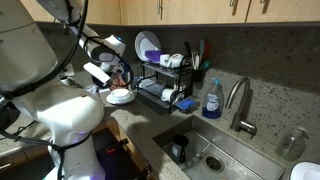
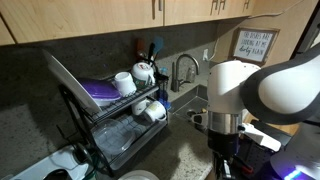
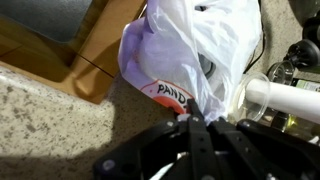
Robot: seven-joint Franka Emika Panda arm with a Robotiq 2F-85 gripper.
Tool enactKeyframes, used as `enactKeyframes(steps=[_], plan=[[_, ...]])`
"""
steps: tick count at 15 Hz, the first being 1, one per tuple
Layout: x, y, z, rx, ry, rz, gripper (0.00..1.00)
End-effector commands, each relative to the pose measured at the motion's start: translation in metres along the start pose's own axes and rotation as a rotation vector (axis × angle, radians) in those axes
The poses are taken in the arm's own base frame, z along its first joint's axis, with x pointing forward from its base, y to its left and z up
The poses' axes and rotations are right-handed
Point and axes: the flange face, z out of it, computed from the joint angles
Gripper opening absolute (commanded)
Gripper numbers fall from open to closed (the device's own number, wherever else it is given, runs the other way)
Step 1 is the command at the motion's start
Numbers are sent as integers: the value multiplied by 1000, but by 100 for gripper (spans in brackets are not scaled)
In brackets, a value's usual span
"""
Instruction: Move the plastic bag to the right then remove the plastic container from the plastic bag.
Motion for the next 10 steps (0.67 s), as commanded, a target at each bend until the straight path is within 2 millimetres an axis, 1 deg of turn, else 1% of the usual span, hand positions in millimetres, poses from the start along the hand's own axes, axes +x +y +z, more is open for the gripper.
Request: enactKeyframes(steps=[1, 5, 10], plan=[[-5, 8, -18, -21, 34, 93, 1], [-4, 16, -41, 6, 98, 230, 0], [-10, 32, -77, 15, 177, 371, 0]])
